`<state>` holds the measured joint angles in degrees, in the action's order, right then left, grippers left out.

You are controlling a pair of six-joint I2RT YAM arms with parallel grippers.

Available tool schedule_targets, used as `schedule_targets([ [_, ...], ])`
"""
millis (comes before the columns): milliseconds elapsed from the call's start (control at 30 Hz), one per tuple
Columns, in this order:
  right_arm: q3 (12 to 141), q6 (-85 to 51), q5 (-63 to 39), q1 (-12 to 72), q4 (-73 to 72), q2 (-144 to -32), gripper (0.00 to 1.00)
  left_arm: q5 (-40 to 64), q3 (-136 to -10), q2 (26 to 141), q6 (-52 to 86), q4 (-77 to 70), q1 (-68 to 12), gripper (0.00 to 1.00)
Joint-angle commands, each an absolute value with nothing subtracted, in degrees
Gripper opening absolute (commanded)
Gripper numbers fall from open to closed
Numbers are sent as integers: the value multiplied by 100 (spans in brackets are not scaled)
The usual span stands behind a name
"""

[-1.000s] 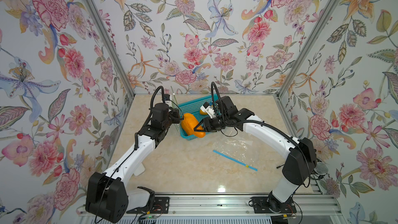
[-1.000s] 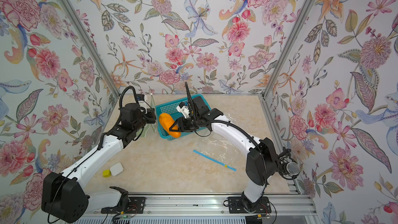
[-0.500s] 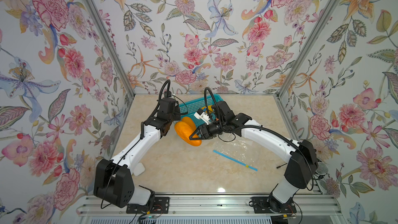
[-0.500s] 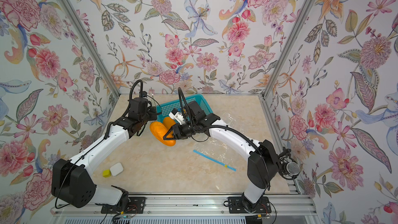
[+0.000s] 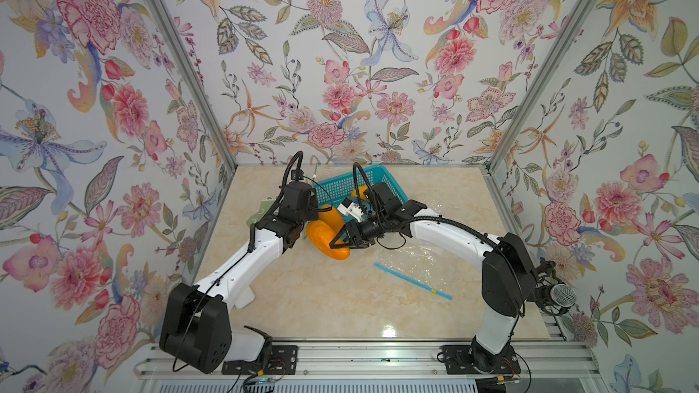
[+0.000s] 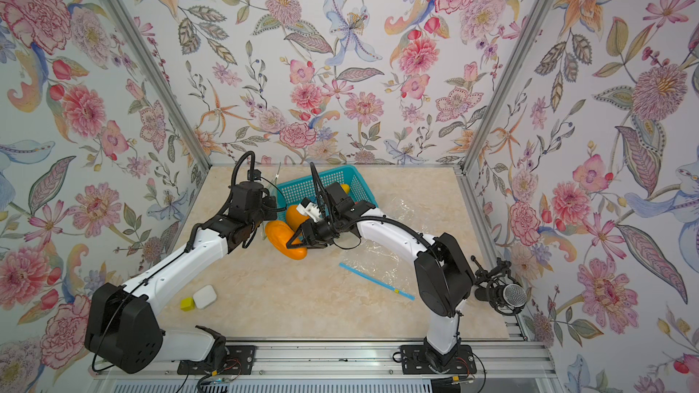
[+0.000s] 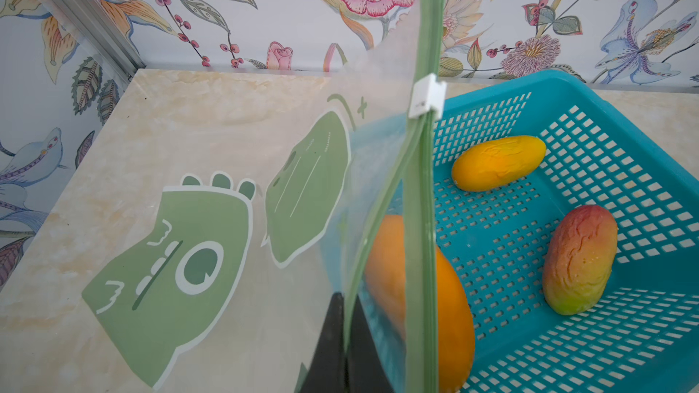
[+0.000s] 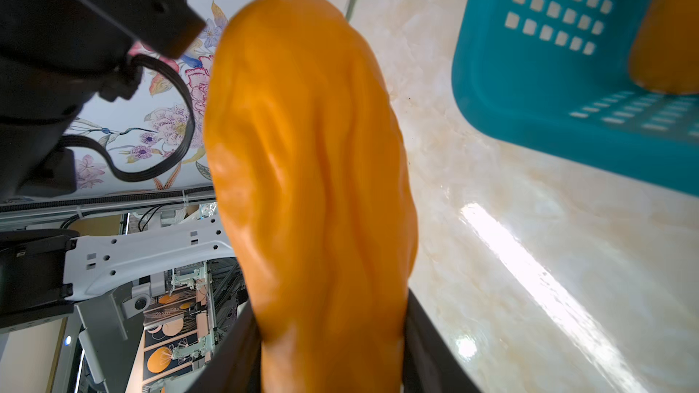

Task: Place the mango in a zip-top bag and seal the zipper
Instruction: Place the mango in the zipper food storage bag.

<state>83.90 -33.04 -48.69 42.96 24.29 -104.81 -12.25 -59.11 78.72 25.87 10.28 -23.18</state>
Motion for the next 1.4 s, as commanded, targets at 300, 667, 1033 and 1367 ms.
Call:
schedule_targets([
  [300, 8541, -3829, -5058, 4136, 1872, -10764, 6, -1264, -5578, 7773, 2664, 669, -2399, 0],
  [667, 8014, -3509, -5546, 4516, 1874, -10210, 6, -1441, -5792, 7901, 2493, 537, -2300, 0],
  [1033, 8248, -3668, -5821, 4582, 1744, -10658, 6, -1317, -5457, 7602, 2573, 313, -2294, 0],
  [1367, 8356, -4317, -5752, 4291, 998, -10999, 5, -1115, -5161, 7365, 2599, 270, -2295, 0],
])
